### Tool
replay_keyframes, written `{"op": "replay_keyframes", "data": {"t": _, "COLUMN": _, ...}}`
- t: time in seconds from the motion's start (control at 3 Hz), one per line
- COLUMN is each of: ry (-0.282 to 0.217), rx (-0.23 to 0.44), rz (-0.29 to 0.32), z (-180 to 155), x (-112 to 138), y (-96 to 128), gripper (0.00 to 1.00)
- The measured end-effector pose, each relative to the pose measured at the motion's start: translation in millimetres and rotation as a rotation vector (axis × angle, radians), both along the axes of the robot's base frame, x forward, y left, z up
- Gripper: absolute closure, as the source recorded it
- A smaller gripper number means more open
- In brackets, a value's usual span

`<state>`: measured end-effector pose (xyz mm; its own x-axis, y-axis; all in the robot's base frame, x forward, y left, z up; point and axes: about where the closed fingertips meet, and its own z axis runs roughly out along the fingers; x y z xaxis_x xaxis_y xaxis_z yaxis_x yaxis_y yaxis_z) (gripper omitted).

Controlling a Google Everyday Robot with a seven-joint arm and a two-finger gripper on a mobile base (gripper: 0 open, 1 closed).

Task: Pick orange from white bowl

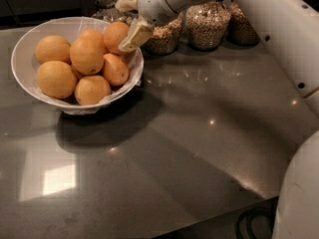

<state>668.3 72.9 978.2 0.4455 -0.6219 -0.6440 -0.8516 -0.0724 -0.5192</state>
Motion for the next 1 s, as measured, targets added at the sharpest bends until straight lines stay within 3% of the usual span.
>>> {"op": "replay_keyframes", "data": {"t": 1.0, "ry": 0.078, "rx": -0.015, "rz": 0.084, "z": -18.8, "x": -1.7, "y": 24.3, "gripper": 0.28}}
